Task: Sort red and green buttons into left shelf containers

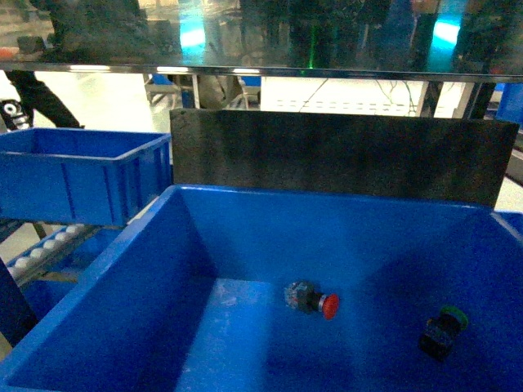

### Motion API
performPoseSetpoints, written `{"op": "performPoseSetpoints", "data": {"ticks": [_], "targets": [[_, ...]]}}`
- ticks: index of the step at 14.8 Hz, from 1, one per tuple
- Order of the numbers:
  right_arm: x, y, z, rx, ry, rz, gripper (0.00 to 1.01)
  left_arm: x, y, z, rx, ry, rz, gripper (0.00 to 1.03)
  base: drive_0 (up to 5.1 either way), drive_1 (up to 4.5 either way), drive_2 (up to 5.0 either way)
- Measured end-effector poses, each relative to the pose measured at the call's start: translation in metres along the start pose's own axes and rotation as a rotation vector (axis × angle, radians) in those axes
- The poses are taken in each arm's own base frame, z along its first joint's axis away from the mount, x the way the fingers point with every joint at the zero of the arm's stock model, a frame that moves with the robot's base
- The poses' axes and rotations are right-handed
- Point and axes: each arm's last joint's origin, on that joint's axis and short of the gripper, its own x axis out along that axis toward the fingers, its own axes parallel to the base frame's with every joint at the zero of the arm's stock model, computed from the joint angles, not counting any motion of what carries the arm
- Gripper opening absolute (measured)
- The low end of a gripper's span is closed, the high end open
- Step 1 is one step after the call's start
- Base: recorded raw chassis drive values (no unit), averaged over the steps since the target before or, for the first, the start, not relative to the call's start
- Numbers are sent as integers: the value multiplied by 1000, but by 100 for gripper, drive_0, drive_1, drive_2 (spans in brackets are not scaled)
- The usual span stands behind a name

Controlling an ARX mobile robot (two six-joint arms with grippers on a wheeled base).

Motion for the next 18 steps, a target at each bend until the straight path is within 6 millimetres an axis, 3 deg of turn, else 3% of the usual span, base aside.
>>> {"op": "performPoseSetpoints", "data": {"ticks": [1,2,6,14,15,16,18], "targets": [[1,0,-4,-2,12,0,16,0,-1,0,1,1,-24,6,0,0,0],[0,0,-5,-2,7,0,3,0,-2,0,3,2,-31,2,0,0,0],[0,0,-18,-6,18,0,2,0,-2,0,3,2,-31,2,0,0,0],[0,0,-16,-6,1,0,2,0,-2,0,3,3,-30,2,0,0,0],[0,0,-16,-7,1,0,22,0,-2,0,3,3,-30,23,0,0,0],[0,0,-16,-7,1,0,53,0,-2,0,3,3,-30,54,0,0,0],[0,0,-16,-7,1,0,75,0,-2,0,3,3,-30,76,0,0,0]]}}
